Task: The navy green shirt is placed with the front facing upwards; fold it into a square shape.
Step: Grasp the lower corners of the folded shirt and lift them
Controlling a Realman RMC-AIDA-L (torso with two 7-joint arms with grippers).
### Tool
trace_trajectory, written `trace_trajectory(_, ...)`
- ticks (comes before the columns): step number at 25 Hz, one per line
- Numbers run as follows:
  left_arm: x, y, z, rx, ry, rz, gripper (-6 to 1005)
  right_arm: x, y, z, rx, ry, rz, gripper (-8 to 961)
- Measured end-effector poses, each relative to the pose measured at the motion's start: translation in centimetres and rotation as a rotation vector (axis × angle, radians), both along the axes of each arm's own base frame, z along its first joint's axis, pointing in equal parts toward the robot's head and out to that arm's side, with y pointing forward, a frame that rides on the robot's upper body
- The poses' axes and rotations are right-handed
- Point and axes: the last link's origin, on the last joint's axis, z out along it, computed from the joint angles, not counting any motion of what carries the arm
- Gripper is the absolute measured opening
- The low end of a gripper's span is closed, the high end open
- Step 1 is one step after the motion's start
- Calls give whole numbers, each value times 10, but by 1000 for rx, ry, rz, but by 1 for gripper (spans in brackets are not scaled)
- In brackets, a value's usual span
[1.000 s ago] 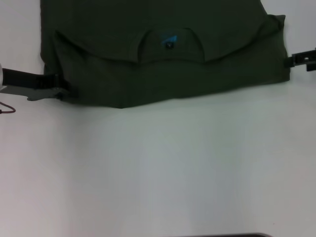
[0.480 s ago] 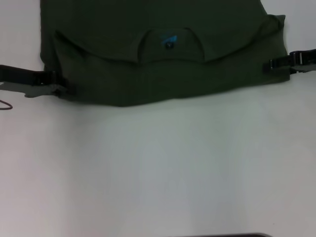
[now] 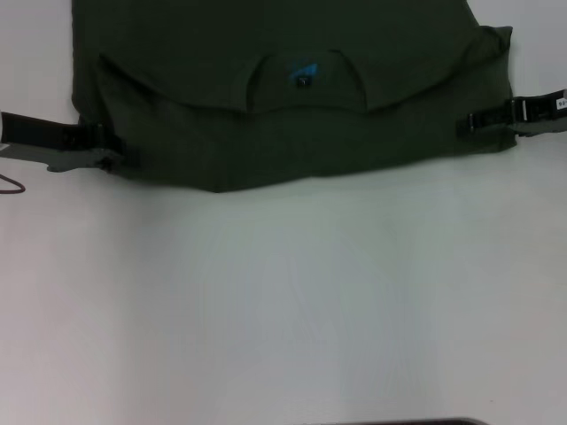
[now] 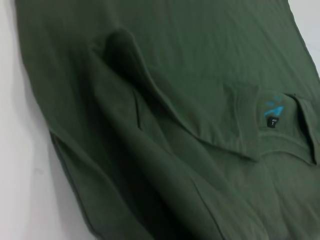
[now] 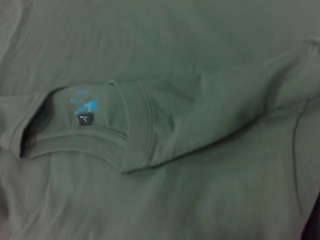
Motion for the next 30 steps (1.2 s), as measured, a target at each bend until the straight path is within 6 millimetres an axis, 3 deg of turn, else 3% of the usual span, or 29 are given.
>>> trace_trajectory(5, 1, 0, 0, -5, -2, 1, 65, 4, -2, 8, 2, -9, -15, 831)
trace_trajectory(22, 0, -5, 3, -62, 17, -3, 77, 3, -7, 16, -45, -52, 2, 243)
trace_trajectory(25, 2, -14, 3, -136, 16, -19, 79, -1, -15, 15, -106, -37, 12, 138)
trace_trajectory(30, 0, -35, 8, -271, 31, -28, 82, 0, -42, 17, -250, -39, 1, 57)
